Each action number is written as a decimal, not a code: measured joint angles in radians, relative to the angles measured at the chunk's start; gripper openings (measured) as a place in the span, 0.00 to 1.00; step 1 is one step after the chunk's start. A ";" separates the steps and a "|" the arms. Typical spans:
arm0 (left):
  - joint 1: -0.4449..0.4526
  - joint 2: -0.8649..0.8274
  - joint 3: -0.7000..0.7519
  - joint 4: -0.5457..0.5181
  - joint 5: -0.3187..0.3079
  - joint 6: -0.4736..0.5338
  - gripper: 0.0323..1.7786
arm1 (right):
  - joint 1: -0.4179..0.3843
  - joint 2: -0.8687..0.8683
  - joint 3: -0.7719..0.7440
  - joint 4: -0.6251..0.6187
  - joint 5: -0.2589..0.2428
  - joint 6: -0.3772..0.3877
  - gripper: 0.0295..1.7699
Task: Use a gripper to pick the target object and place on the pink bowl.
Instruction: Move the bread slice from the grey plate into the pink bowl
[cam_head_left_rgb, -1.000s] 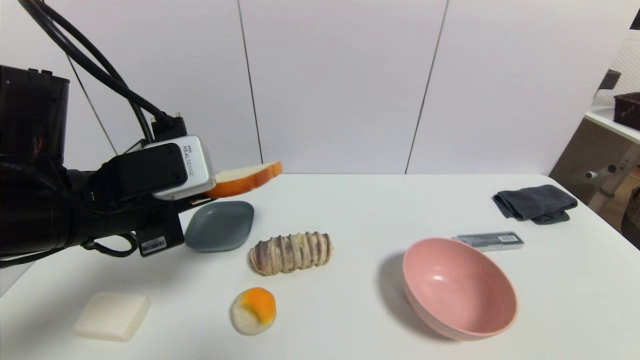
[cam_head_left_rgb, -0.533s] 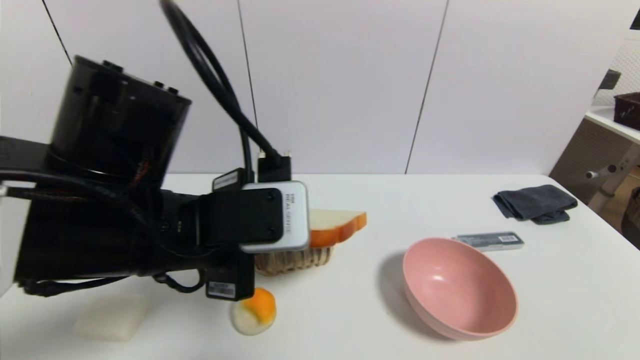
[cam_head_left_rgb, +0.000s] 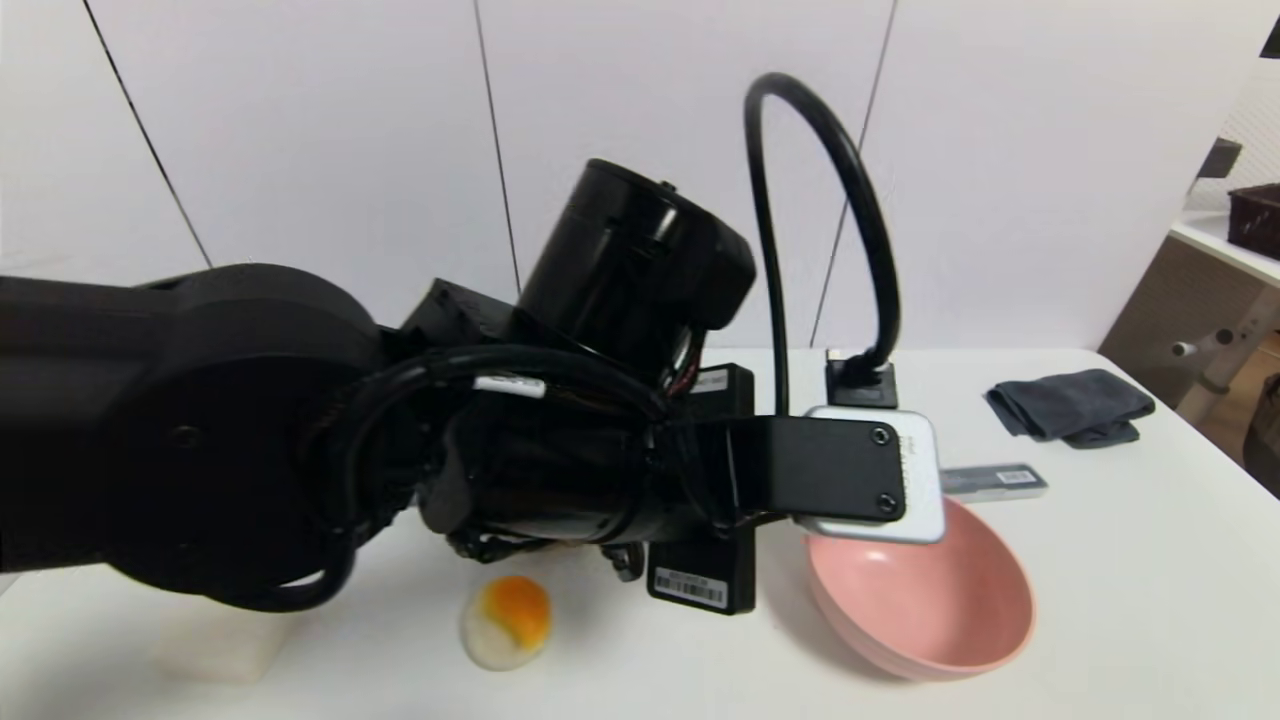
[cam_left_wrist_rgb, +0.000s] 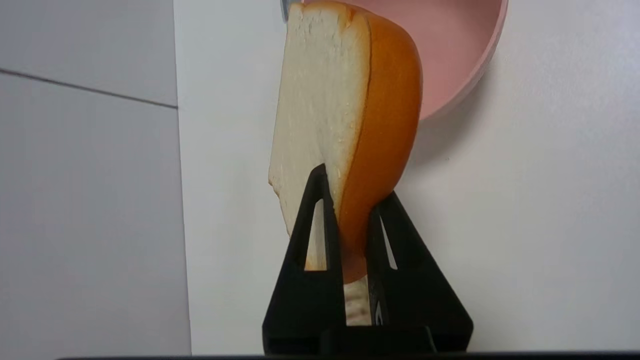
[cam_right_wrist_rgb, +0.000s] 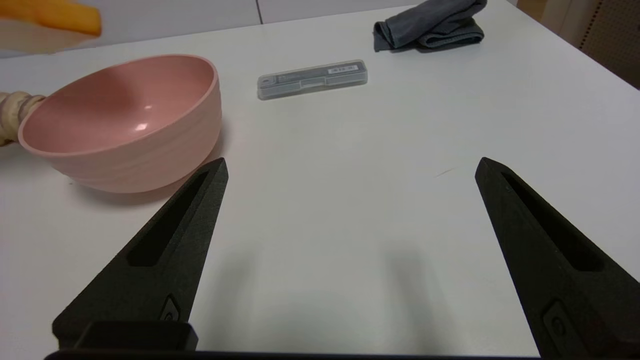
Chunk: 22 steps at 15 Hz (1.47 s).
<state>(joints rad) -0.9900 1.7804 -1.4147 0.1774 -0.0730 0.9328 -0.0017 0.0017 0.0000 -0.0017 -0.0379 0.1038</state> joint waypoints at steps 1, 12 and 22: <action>-0.011 0.024 -0.026 0.000 -0.006 0.000 0.09 | 0.000 0.000 0.000 0.000 -0.001 0.000 0.97; -0.089 0.136 -0.094 0.002 -0.014 -0.022 0.09 | 0.000 0.000 0.000 -0.001 0.000 0.000 0.97; -0.089 0.217 -0.130 -0.001 -0.013 -0.059 0.27 | 0.000 0.000 0.000 0.000 0.000 0.000 0.97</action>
<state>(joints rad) -1.0785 1.9970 -1.5451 0.1768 -0.0855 0.8740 -0.0017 0.0017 0.0000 -0.0013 -0.0383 0.1038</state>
